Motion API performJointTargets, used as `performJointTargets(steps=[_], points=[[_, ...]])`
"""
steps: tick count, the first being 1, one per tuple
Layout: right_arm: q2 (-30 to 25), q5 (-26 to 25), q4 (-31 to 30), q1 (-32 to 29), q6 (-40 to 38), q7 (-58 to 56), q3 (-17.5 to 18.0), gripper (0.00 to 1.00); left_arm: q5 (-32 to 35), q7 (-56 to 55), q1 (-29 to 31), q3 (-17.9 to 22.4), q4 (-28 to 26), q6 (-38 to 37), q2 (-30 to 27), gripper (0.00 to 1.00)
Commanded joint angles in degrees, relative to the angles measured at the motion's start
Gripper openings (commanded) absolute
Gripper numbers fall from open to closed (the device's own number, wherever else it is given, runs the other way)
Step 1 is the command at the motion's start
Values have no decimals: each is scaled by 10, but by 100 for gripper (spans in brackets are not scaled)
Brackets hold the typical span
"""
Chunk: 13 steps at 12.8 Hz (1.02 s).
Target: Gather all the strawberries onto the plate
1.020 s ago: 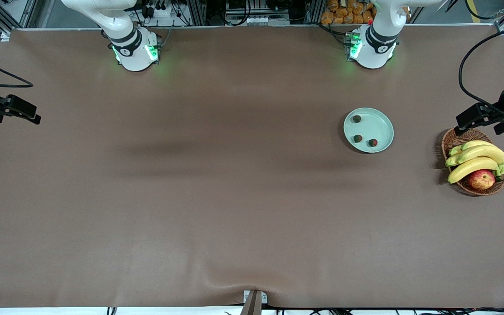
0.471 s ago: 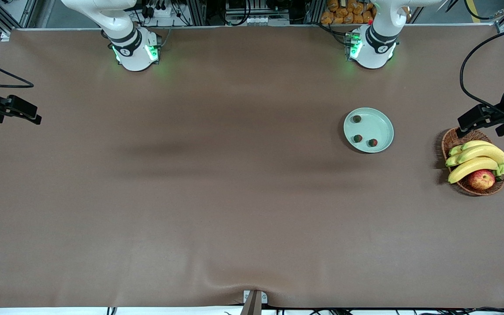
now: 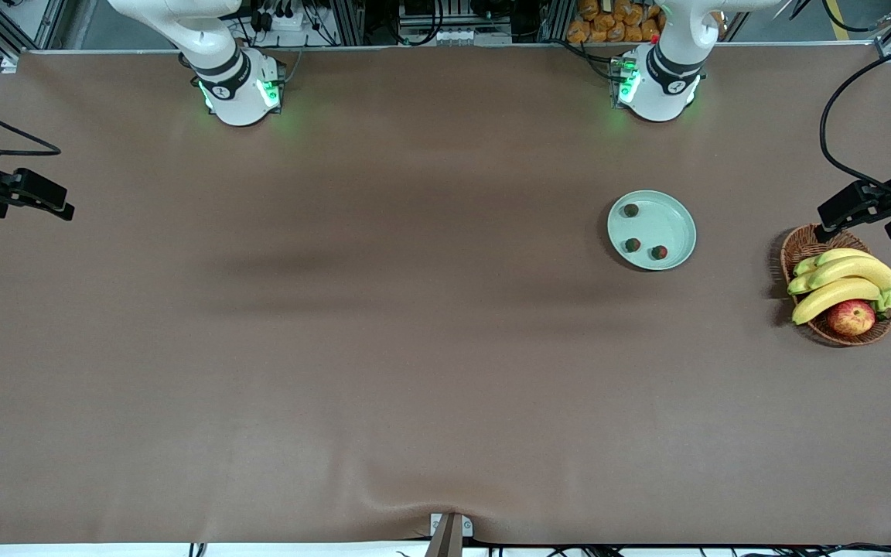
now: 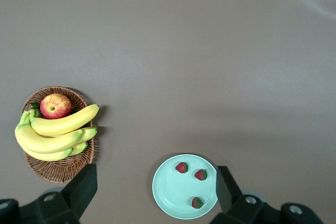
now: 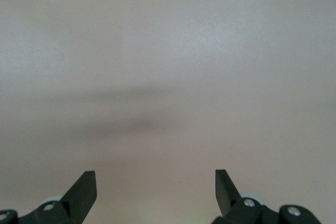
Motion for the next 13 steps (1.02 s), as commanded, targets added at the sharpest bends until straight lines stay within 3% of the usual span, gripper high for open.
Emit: performJointTargets(steps=[1,13], points=[[-1,-4,0,5,3,0,0,100,-12,-6,0,-1,-4,-2,-9,100],[-2,-4,0,1,10,0,0,100,-13,-8,1,-1,-5,-2,-7,100]])
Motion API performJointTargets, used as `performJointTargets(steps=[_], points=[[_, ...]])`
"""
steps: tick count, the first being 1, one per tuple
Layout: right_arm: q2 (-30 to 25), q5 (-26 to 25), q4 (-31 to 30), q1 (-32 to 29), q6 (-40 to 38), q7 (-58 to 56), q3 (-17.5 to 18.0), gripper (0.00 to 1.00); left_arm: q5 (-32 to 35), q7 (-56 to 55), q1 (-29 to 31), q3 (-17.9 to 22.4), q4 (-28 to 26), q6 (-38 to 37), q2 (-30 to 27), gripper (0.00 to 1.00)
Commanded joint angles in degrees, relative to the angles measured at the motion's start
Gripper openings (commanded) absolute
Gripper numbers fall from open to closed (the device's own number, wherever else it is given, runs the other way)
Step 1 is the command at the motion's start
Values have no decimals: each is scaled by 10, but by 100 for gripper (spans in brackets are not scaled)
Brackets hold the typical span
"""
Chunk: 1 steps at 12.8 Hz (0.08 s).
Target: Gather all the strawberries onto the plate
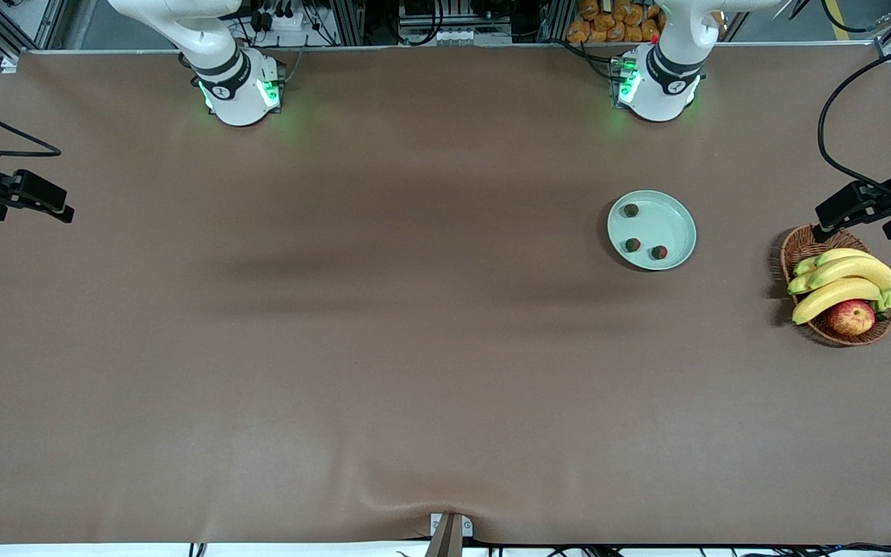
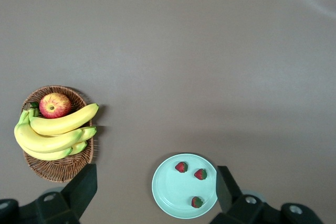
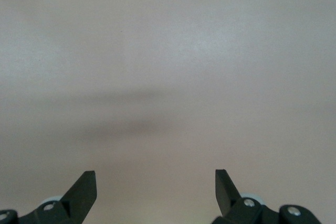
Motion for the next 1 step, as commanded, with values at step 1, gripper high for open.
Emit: performJointTargets(steps=[1], points=[[-2,-4,0,1,2,0,-1,100,-13,-6,1,0,-4,-2,-7,100]])
